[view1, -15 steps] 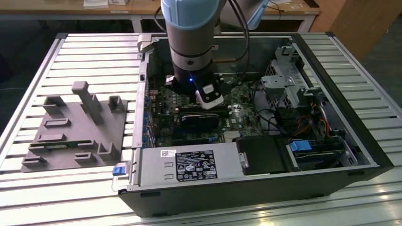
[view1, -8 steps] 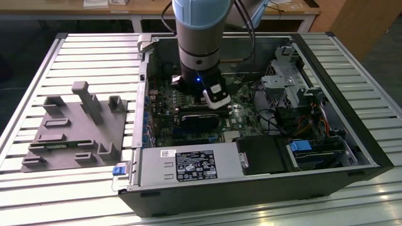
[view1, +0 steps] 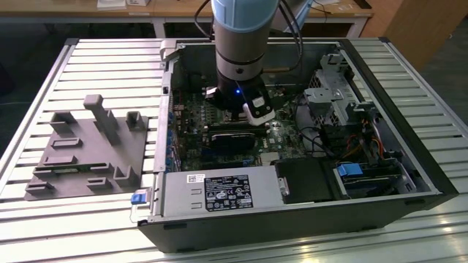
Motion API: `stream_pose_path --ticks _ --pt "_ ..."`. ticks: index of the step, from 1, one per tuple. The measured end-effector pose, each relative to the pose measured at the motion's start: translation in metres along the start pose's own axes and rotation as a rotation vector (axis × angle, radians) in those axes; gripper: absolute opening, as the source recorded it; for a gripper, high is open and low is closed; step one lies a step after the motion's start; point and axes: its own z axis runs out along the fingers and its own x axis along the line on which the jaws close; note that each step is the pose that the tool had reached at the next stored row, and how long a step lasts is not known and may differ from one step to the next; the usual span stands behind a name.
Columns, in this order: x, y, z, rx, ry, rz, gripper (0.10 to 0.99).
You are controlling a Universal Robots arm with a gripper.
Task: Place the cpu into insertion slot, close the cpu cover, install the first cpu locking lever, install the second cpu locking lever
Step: 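Install the second cpu locking lever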
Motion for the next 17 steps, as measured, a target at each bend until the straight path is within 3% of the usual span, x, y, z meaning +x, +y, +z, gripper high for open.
stream_pose_path --ticks 7,14,17 --pt "0.0003 0.0035 0.0009 0.001 -0.0002 0.000 0.102" --pt "-0.0042 0.0116 0.0032 0.035 -0.0051 -0.002 0.102" --pt "-0.0097 0.0144 0.0041 0.042 -0.0064 -0.002 0.102"
